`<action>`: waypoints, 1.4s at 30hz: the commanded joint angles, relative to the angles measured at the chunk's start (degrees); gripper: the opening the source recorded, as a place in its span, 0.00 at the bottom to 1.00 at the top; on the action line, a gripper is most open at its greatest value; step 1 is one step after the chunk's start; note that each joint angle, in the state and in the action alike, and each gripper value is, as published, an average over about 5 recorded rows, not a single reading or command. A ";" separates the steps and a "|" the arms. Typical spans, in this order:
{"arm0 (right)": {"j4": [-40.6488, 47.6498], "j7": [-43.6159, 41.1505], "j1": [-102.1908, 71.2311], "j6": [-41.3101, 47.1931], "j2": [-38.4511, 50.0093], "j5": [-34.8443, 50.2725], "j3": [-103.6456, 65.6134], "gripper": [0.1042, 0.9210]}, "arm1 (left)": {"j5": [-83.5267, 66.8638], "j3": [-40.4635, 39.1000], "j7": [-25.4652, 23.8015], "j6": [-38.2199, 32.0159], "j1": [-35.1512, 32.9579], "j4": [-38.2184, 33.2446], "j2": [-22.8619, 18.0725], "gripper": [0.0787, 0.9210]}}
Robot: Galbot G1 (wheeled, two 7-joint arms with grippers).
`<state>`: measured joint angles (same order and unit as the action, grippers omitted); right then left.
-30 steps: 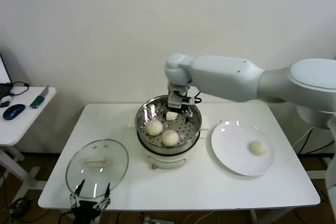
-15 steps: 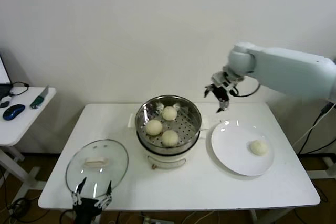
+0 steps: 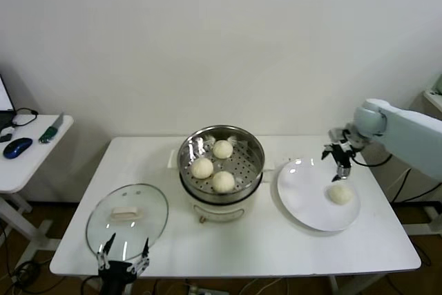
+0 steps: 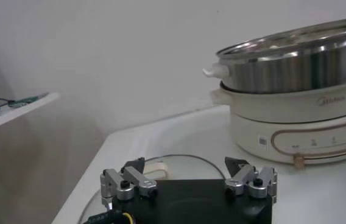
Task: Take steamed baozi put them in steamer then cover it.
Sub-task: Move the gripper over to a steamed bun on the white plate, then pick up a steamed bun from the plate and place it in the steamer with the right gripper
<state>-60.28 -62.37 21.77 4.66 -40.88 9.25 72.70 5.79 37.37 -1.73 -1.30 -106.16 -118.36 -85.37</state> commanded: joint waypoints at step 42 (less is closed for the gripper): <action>17.79 -3.79 -9.16 -2.11 -8.12 -3.10 -7.07 0.72 | 0.21 0.29 0.09 0.00 -0.09 0.88 -0.65 0.88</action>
<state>-41.14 -66.58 7.91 1.40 -48.71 -0.41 60.96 5.99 37.76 -1.55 -1.16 -106.05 -117.18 -86.00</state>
